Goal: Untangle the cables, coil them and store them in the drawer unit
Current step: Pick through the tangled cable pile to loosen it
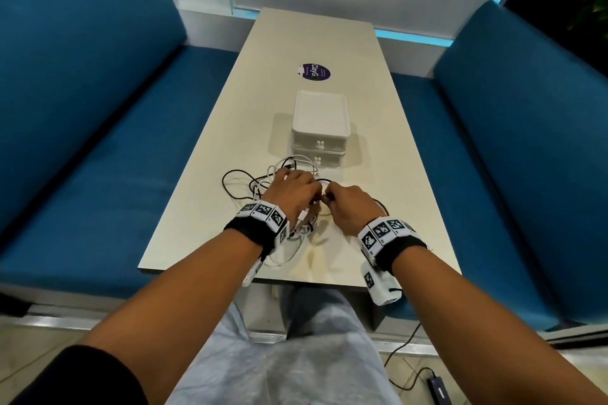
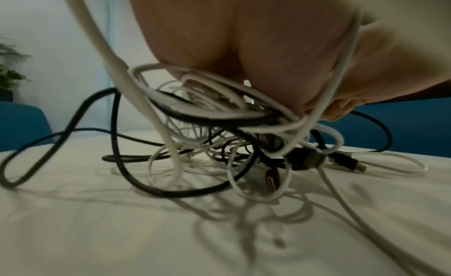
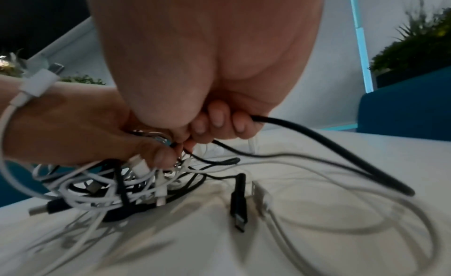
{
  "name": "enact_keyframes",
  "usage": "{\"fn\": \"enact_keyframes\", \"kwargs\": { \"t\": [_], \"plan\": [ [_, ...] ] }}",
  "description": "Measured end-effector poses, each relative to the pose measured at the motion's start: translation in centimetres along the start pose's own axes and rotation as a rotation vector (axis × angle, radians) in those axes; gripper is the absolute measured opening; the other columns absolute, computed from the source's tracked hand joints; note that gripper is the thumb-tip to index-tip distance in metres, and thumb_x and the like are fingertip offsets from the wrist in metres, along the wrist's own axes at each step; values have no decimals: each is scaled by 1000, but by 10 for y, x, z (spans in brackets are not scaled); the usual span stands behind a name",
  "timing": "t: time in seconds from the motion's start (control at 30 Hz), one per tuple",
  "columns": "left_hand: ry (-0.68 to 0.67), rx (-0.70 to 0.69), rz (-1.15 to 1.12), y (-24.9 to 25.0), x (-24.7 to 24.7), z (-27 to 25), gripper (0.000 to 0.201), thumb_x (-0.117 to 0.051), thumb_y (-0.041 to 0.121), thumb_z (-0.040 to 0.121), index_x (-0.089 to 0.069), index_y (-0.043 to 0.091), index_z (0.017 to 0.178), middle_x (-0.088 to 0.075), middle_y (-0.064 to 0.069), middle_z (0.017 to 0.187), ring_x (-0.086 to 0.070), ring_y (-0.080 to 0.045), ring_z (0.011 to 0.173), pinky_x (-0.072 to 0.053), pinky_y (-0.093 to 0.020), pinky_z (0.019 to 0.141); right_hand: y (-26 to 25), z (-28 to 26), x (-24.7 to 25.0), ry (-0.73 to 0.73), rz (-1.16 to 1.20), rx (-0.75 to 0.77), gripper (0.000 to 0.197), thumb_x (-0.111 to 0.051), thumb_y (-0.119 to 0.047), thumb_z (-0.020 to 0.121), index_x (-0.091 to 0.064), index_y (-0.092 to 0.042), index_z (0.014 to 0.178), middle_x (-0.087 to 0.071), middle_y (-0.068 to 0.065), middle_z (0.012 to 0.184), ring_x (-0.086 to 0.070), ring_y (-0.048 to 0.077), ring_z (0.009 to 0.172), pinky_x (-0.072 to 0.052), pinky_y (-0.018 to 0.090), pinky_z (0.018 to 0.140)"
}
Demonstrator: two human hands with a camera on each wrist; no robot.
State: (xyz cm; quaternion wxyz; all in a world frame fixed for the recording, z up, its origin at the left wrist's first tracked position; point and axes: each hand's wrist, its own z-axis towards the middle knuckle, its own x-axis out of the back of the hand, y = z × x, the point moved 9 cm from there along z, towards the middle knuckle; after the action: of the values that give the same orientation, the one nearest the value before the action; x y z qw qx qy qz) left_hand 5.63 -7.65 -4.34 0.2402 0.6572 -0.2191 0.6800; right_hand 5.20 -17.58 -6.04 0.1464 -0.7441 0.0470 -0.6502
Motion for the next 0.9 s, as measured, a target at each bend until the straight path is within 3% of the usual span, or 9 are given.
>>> {"fn": "enact_keyframes", "kwargs": {
  "t": [0.17, 0.33, 0.47, 0.57, 0.7, 0.8, 0.9],
  "plan": [
    [17, 45, -44, -21, -3, -6, 40, -49, 62, 89, -54, 35, 119, -57, 6, 120, -51, -21, 115, -25, -42, 104, 17, -2, 10, -30, -47, -26, 27, -39, -42, 101, -55, -20, 103, -63, 13, 93, -58, 35, 81, -52, 43, 74],
    [-52, 80, -79, -31, -4, -4, 52, -49, 70, 84, -52, 38, 124, -56, 9, 130, -47, -20, 121, -18, -46, 105, 32, -5, 18, -27, -5, -45, 24, -38, -38, 102, -54, -22, 97, -65, 12, 94, -59, 33, 81, -52, 41, 73],
    [-39, 36, -65, -26, 3, -4, 51, -57, 60, 84, -53, 36, 128, -43, 6, 145, -35, -20, 135, -15, -49, 111, 31, -7, 19, 11, 32, -72, 29, -37, -40, 102, -53, -17, 103, -64, 15, 93, -59, 35, 83, -50, 40, 72],
    [56, -24, -32, -16, 19, -1, 43, -70, 44, 78, -61, 28, 118, -29, -5, 151, -27, -28, 138, -22, -47, 111, 18, -8, 13, 8, 77, -45, 29, -39, -40, 101, -51, -13, 103, -64, 14, 92, -59, 35, 84, -49, 40, 71],
    [152, -47, -178, -1, 41, 5, 26, -70, 28, 79, -61, 18, 102, -48, -5, 118, -44, -27, 114, -40, -41, 94, 4, -5, 13, -20, 154, -27, 24, -49, -38, 99, -51, -15, 106, -66, 12, 100, -60, 33, 92, -49, 41, 77],
    [95, 37, -346, 10, 33, 10, 18, -61, 22, 85, -54, 15, 101, -56, -6, 104, -54, -27, 98, -46, -41, 85, 5, -2, 19, -10, 163, 7, 20, -52, -31, 98, -54, -15, 109, -68, 13, 106, -61, 35, 97, -49, 41, 80],
    [30, 100, -156, 10, 14, 12, 25, -57, 33, 89, -55, 17, 108, -61, -6, 110, -52, -30, 111, -40, -42, 93, 9, -1, 25, -2, 162, 12, 16, -53, -35, 97, -56, -20, 104, -68, 10, 98, -61, 31, 89, -51, 42, 79]
  ]
}}
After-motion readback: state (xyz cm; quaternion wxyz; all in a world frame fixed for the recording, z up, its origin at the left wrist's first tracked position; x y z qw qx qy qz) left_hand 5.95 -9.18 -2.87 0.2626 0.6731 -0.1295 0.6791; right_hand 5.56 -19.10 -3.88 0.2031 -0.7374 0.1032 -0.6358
